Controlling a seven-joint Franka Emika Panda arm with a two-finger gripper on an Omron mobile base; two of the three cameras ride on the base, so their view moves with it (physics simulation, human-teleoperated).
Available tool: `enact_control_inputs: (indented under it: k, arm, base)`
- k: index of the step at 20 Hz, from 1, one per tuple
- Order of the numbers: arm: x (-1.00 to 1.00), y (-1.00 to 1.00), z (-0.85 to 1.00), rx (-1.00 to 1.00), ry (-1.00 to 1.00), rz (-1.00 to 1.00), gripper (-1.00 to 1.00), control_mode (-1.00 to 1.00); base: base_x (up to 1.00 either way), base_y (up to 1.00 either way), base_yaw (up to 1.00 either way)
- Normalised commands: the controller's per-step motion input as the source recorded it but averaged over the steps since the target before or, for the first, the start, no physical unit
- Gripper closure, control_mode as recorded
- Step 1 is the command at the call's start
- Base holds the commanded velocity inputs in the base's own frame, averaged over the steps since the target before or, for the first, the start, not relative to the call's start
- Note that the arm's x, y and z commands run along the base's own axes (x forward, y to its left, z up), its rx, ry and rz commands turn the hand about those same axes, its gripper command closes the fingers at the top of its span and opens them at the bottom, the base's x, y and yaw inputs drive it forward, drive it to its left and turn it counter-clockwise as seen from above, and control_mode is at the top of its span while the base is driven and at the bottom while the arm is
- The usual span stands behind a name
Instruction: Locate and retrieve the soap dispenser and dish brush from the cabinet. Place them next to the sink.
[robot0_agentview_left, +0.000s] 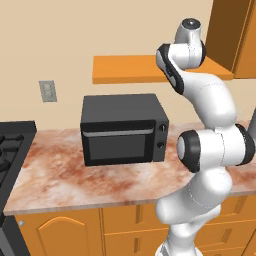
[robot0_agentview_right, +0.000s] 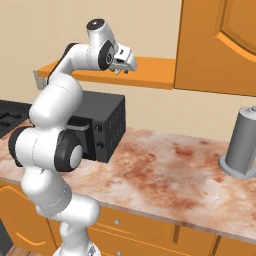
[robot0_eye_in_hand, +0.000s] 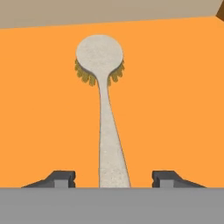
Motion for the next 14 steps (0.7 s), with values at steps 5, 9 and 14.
enact_control_inputs:
  k: [5, 9, 14]
  arm:
    - [-0.04, 0.01, -0.04, 0.01, 0.00, -0.02, 1.00, -1.00]
    - [-0.41, 0.10, 0.03, 0.05, -0.01, -0.04, 1.00, -1.00]
    - [-0.86, 0.05, 0.09, 0.04, -0.06, -0.03, 1.00, -1.00]
  base:
    - [0.00, 0.00, 0.00]
    - [0.00, 0.00, 0.00]
    - [0.00, 0.00, 0.00]
